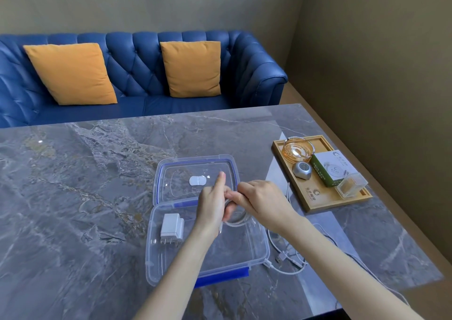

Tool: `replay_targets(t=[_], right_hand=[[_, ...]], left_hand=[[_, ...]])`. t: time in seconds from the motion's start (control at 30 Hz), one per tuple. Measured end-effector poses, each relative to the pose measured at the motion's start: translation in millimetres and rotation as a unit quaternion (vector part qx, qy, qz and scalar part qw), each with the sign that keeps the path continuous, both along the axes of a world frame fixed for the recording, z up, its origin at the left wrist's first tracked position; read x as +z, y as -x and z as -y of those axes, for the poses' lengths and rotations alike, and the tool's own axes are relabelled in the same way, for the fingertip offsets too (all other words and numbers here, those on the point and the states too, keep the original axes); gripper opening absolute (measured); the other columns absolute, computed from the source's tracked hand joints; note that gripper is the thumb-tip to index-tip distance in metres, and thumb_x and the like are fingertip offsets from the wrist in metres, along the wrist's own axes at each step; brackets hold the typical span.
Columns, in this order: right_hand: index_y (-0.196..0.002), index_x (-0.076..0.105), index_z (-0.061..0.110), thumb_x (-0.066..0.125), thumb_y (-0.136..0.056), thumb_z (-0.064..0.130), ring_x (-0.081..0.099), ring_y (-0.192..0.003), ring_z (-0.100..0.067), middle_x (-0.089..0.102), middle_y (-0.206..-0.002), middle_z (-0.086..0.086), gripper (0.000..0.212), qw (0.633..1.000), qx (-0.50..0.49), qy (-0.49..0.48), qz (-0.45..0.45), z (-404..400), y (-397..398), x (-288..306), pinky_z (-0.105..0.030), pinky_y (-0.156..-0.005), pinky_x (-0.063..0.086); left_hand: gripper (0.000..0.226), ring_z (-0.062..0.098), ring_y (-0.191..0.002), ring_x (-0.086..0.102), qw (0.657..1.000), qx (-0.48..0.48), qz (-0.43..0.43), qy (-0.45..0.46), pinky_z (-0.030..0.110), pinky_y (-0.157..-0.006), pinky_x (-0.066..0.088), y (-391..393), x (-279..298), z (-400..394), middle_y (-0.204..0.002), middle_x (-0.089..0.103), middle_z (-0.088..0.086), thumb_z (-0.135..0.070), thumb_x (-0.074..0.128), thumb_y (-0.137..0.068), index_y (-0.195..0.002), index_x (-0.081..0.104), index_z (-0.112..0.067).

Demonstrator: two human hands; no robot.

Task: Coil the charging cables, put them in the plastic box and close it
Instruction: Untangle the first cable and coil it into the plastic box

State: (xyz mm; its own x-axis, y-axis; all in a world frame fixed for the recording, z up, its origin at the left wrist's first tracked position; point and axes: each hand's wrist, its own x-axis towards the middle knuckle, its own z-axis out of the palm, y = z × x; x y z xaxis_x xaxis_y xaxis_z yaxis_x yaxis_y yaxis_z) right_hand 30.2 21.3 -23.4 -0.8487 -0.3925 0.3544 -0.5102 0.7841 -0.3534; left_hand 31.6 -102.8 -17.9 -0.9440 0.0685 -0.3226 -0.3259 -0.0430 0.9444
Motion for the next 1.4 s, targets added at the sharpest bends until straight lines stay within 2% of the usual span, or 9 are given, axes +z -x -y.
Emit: replay_targets(t=[0.1, 0.27, 0.47, 0.73, 0.97, 1.03, 1.1, 1.17, 1.4], right_hand=[[-0.055, 0.048, 0.018, 0.021, -0.086, 0.067, 0.051, -0.051, -0.024, 0.056, -0.053, -0.004, 0.064, 0.993, -0.035, 0.071, 0.084, 1, -1, 3, -0.031, -0.054, 0.037], [-0.05, 0.043, 0.019, 0.042, -0.094, 0.042, 0.041, -0.044, -0.006, 0.043, -0.047, 0.006, 0.05, 0.955, -0.122, 0.201, 0.181, -15, 6, 11, -0.017, -0.051, 0.032], [-0.048, 0.04, 0.02, 0.041, -0.095, 0.041, 0.037, -0.042, -0.005, 0.038, -0.045, 0.008, 0.051, 0.938, -0.115, 0.253, 0.207, -9, -1, 13, -0.016, -0.047, 0.029], [-0.049, 0.042, 0.024, 0.038, -0.094, 0.04, 0.044, -0.045, -0.005, 0.048, -0.04, 0.015, 0.047, 0.937, -0.122, 0.287, 0.159, 7, -9, 8, -0.016, -0.05, 0.031], [-0.055, 0.039, 0.016, 0.051, -0.09, 0.039, 0.034, -0.051, -0.018, 0.034, -0.046, 0.004, 0.044, 0.969, -0.162, 0.085, 0.164, -10, -1, 26, -0.031, -0.052, 0.028], [-0.052, 0.037, 0.017, 0.053, -0.09, 0.031, 0.025, -0.044, -0.013, 0.028, -0.046, 0.005, 0.043, 0.918, -0.155, 0.239, 0.276, -8, 0, 41, -0.025, -0.043, 0.023], [-0.053, 0.037, 0.018, 0.045, -0.092, 0.023, 0.016, -0.039, -0.009, 0.022, -0.044, 0.008, 0.04, 0.808, -0.129, 0.421, 0.392, -4, 2, 55, -0.018, -0.036, 0.016], [-0.055, 0.037, 0.019, 0.038, -0.094, 0.02, 0.013, -0.038, -0.006, 0.02, -0.042, 0.011, 0.038, 0.755, -0.094, 0.5, 0.413, 0, 5, 61, -0.015, -0.033, 0.014], [-0.066, 0.055, 0.014, 0.04, -0.095, 0.02, 0.033, -0.05, -0.01, 0.045, -0.052, 0.006, 0.033, 0.757, -0.048, 0.517, 0.398, 7, 12, 68, -0.021, -0.046, 0.024]], left_hand=[[0.049, 0.006, -0.036, 0.039, 0.995, 0.048, -0.082, 0.033, 0.016, -0.042, 0.034, -4, 0, 0, -0.041, 0.043, -0.002, -0.029, 0.036, -0.097, -0.062, 0.054, 0.0], [0.016, 0.008, -0.08, 0.06, 0.975, -0.07, -0.161, 0.134, 0.009, -0.065, 0.042, -18, -3, 13, -0.084, 0.063, -0.005, -0.031, 0.052, -0.09, -0.101, 0.055, -0.02], [0.028, 0.028, -0.066, 0.063, 0.926, 0.046, -0.287, 0.243, 0.03, -0.061, 0.042, -27, -14, 9, -0.068, 0.068, 0.012, -0.036, 0.04, -0.092, -0.085, 0.058, -0.016], [0.03, 0.006, -0.052, 0.051, 0.98, 0.139, -0.099, -0.103, 0.025, -0.065, 0.045, -19, -7, -7, -0.052, 0.051, -0.008, -0.022, 0.042, -0.096, -0.07, 0.053, -0.009], [0.017, 0.003, -0.05, 0.046, 0.97, 0.055, -0.178, 0.156, 0.012, -0.052, 0.036, -18, -13, 7, -0.054, 0.048, -0.003, -0.021, 0.045, -0.094, -0.079, 0.053, -0.019], [0.016, 0.007, -0.052, 0.044, 0.966, 0.012, -0.175, 0.188, 0.014, -0.051, 0.034, -18, -16, 8, -0.058, 0.049, -0.001, -0.023, 0.045, -0.094, -0.085, 0.055, -0.013], [0.018, 0.011, -0.055, 0.042, 0.963, -0.041, -0.181, 0.195, 0.016, -0.05, 0.033, -19, -15, 5, -0.06, 0.048, -0.001, -0.024, 0.045, -0.095, -0.084, 0.053, -0.013], [0.021, 0.007, -0.052, 0.042, 0.962, -0.072, -0.183, 0.192, 0.016, -0.052, 0.033, -17, -9, 1, -0.059, 0.048, -0.001, -0.024, 0.045, -0.094, -0.08, 0.053, -0.011], [0.029, 0.006, -0.045, 0.044, 0.997, -0.061, -0.049, -0.015, 0.021, -0.056, 0.04, -11, 10, 0, -0.048, 0.04, -0.006, -0.02, 0.042, -0.096, -0.073, 0.058, -0.013]])
